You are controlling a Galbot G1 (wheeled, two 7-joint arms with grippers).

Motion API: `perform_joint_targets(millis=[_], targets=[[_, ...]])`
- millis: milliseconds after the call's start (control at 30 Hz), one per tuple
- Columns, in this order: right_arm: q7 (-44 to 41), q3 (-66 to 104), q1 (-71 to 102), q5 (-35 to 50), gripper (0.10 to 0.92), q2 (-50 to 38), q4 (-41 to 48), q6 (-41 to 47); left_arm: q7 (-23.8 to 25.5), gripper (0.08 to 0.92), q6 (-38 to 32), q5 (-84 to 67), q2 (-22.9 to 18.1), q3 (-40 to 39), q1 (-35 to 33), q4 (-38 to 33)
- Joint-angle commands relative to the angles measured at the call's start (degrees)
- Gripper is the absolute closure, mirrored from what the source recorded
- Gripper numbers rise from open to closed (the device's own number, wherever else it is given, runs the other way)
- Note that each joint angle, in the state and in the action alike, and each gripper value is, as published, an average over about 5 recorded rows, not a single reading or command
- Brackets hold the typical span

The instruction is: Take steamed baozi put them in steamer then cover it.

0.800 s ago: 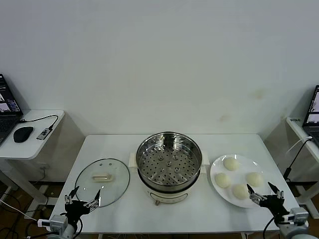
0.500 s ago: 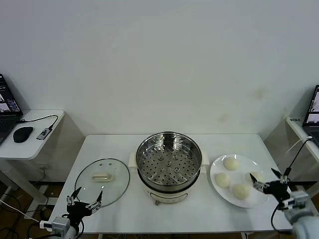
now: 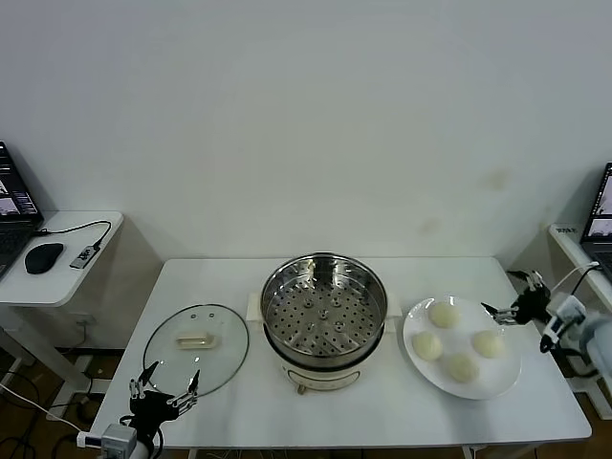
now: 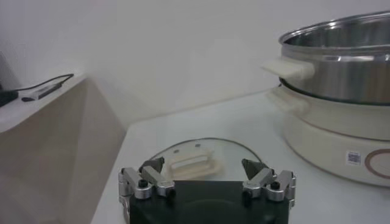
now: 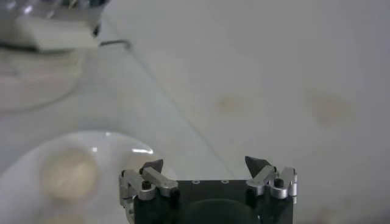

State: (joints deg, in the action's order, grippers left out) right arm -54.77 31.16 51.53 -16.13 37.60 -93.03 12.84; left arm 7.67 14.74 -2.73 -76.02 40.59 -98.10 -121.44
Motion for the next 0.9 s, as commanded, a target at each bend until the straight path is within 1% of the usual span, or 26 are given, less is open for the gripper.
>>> perform_joint_targets(millis=[33, 133, 200, 333, 467, 667, 767, 900], targets=[[-14.8, -12.4, -16.5, -10.6, 0.203, -5.5, 7.8, -4.8, 0.0, 0.177, 0.0, 0.6, -0.4, 0.0, -0.6, -1.3], [-18.1, -23.8, -25.5, -13.0, 0.203, -4.5, 13.5, -8.1, 0.3, 0.177, -0.2, 1.0, -0.4, -0.1, -0.7, -1.3], [-18.8, -29.7, -30.0, -14.5, 0.203, -2.8, 17.0, -9.1, 0.4, 0.177, -0.3, 1.1, -0.3, 0.0, -0.8, -1.2], [-19.2, -35.5, -34.7, -17.5, 0.203, 2.2, 22.9, -11.3, 0.6, 0.177, -0.5, 1.0, -0.4, 0.3, -0.7, -1.0], [-18.2, -38.8, -37.7, -19.7, 0.203, 7.2, 28.8, -14.3, 0.8, 0.177, -0.5, 1.2, -0.4, 0.7, -1.0, -1.0], [-17.8, -39.1, -40.1, -20.4, 0.203, 14.4, 40.8, -22.0, 0.7, 0.177, -0.8, 1.5, -0.8, 1.3, -1.0, 0.6], [-17.8, -38.6, -40.6, -21.7, 0.203, 17.0, 44.4, -23.3, 0.8, 0.177, -1.0, 1.9, -1.0, 1.4, -1.2, 0.8], [-18.0, -38.6, -41.1, -22.9, 0.203, 18.9, 45.9, -23.8, 0.8, 0.177, -1.2, 2.0, -1.0, 1.4, -1.3, 1.2]])
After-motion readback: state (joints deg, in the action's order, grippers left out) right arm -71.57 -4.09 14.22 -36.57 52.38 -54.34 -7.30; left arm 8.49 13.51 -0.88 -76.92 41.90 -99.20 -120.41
